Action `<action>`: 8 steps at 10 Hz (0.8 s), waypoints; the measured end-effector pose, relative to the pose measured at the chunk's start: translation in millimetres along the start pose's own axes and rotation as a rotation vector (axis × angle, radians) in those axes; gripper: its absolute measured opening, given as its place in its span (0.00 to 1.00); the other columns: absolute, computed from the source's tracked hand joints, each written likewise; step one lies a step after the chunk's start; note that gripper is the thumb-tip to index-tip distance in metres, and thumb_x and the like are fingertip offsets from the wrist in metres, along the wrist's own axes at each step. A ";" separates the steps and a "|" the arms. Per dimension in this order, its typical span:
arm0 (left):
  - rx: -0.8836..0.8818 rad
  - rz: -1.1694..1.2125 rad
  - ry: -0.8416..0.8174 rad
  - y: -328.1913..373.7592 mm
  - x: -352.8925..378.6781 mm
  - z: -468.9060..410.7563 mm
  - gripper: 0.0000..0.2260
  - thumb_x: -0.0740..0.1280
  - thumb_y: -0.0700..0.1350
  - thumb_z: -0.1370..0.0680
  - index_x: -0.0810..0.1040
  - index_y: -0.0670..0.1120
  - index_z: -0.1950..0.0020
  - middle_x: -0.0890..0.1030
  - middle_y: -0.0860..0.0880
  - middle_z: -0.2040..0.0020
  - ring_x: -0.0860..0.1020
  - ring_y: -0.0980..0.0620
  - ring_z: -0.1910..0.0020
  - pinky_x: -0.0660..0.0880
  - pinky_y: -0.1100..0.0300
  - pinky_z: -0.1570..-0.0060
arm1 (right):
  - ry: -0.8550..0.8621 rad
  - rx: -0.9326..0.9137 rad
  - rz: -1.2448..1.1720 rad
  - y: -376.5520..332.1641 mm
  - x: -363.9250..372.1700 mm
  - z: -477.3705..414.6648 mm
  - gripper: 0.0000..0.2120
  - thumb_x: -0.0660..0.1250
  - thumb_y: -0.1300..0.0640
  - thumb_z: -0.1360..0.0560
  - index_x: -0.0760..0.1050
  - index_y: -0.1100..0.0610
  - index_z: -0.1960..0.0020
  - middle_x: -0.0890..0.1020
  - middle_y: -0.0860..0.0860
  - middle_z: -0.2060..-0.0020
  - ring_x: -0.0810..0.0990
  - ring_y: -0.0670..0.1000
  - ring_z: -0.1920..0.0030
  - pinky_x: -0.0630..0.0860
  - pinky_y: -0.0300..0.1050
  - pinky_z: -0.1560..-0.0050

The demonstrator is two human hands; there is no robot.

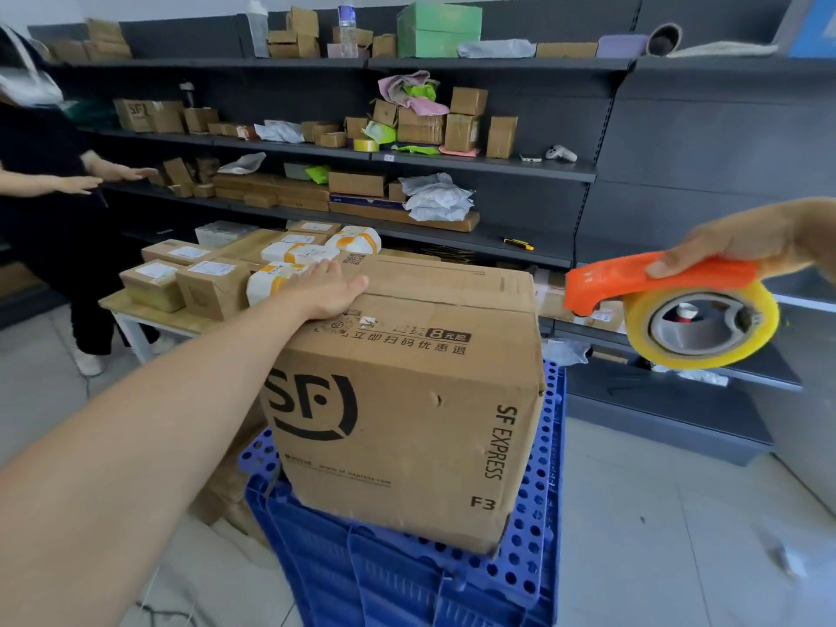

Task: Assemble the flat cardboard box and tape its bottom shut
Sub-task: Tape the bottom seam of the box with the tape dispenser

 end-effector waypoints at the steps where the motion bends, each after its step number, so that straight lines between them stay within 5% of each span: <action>1: 0.015 0.015 -0.018 -4.9 -1.2 -3.0 0.35 0.46 0.63 0.20 0.47 0.40 0.21 0.47 0.44 0.21 0.47 0.47 0.22 0.49 0.48 0.26 | -0.104 -0.019 0.066 -8.8 25.2 7.2 0.42 0.77 0.47 0.48 0.76 0.65 0.38 0.82 0.56 0.54 0.80 0.53 0.59 0.78 0.45 0.58; 2: -0.005 -0.093 0.002 -1.4 -2.8 -0.7 0.33 0.45 0.62 0.20 0.49 0.42 0.21 0.48 0.43 0.21 0.46 0.46 0.22 0.45 0.45 0.27 | -0.312 0.017 0.130 -17.4 55.9 31.8 0.30 0.78 0.44 0.39 0.80 0.64 0.47 0.85 0.59 0.58 0.82 0.55 0.61 0.78 0.49 0.56; 3: 0.002 -0.233 0.152 18.8 -13.1 7.4 0.27 0.48 0.56 0.18 0.57 0.42 0.23 0.55 0.41 0.22 0.50 0.44 0.23 0.44 0.43 0.27 | -0.368 0.022 0.161 -17.6 69.3 36.7 0.45 0.81 0.36 0.54 0.79 0.63 0.46 0.85 0.58 0.57 0.83 0.55 0.61 0.79 0.49 0.56; 4: 0.029 -0.276 0.191 62.3 -17.5 30.3 0.20 0.51 0.49 0.17 0.66 0.41 0.29 0.66 0.40 0.28 0.61 0.42 0.28 0.55 0.45 0.29 | -0.375 0.039 0.173 -15.8 76.0 37.4 0.50 0.81 0.35 0.61 0.78 0.62 0.47 0.86 0.55 0.61 0.83 0.53 0.63 0.79 0.45 0.62; 6: -0.028 -0.120 -0.032 79.2 11.0 36.0 0.39 0.42 0.69 0.24 0.44 0.44 0.21 0.43 0.40 0.21 0.42 0.42 0.22 0.39 0.44 0.27 | -0.327 0.077 0.081 -1.0 67.6 43.9 0.50 0.82 0.38 0.58 0.78 0.63 0.43 0.85 0.58 0.57 0.83 0.55 0.61 0.79 0.47 0.60; 8: -0.007 -0.133 -0.054 74.7 14.5 34.6 0.40 0.42 0.69 0.24 0.41 0.43 0.21 0.42 0.40 0.21 0.40 0.43 0.23 0.38 0.45 0.27 | -0.316 0.071 -0.029 1.8 57.2 53.5 0.48 0.83 0.40 0.57 0.78 0.63 0.43 0.85 0.61 0.54 0.83 0.58 0.58 0.79 0.51 0.55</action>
Point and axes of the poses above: each hand's wrist, its own z-axis away from the middle knuckle, its own x-axis out of the palm, y = z × x, the point moved 7 cm from there along -z, towards the middle knuckle
